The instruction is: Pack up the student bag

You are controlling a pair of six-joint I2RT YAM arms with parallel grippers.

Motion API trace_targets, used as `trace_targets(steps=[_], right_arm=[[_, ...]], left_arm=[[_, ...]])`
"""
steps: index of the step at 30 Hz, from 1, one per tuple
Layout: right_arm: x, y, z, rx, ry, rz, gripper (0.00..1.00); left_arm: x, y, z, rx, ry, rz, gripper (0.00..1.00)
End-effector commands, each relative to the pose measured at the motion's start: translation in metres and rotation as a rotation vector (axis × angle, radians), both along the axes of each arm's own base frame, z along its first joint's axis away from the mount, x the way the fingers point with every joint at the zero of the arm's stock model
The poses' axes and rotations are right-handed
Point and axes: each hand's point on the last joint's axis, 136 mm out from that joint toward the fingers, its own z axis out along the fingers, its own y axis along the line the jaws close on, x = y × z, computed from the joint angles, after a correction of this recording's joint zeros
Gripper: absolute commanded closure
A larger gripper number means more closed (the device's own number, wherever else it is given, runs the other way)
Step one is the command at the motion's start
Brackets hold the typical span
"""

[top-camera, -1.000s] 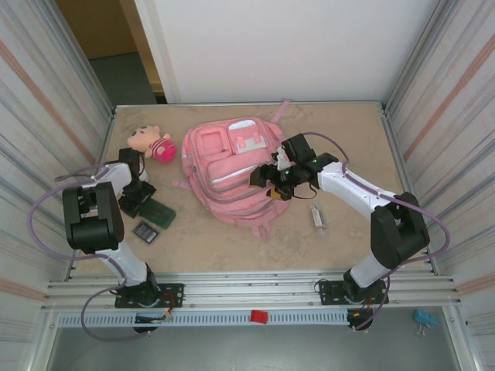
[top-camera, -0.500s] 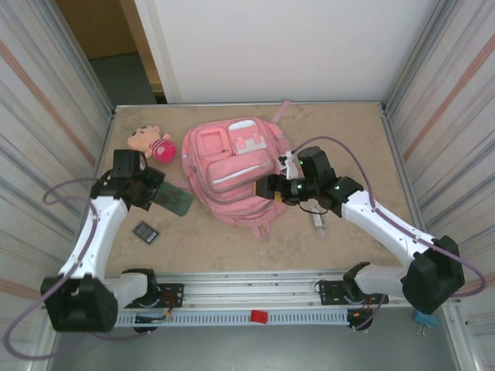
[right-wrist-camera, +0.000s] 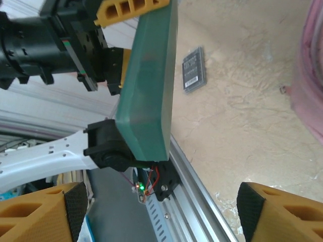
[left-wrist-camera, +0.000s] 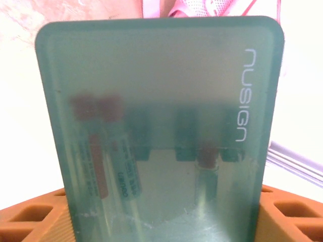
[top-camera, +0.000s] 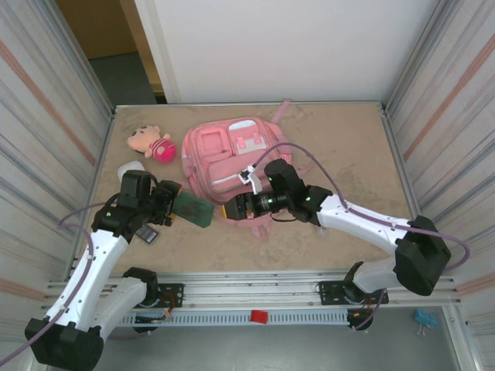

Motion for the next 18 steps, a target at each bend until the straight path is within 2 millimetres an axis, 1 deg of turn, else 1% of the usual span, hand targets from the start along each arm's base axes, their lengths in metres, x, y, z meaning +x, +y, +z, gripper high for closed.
trace_targets(steps=[1, 5, 8, 10, 14, 18], right_arm=[[0.003, 0.021, 0.016, 0.039, -0.08, 0.022, 0.22], [0.003, 0.036, 0.015, 0.043, -0.09, 0.04, 0.25], [0.004, 0.044, 0.017, 0.052, -0.101, 0.044, 0.29], [0.005, 0.049, 0.017, 0.053, -0.105, 0.045, 0.34], [0.008, 0.053, 0.017, 0.059, -0.112, 0.039, 0.51], [0.011, 0.052, 0.018, 0.053, -0.122, 0.015, 0.62]], left_arm=[[0.004, -0.01, 0.011, -0.091, -0.041, 0.014, 0.44], [0.005, -0.014, 0.016, -0.116, -0.054, 0.008, 0.44], [0.005, -0.017, 0.017, -0.141, -0.062, 0.012, 0.44], [0.007, -0.018, 0.018, -0.158, -0.068, 0.015, 0.44], [0.008, -0.021, 0.021, -0.172, -0.075, 0.015, 0.44], [0.009, -0.024, 0.024, -0.18, -0.084, 0.007, 0.44]])
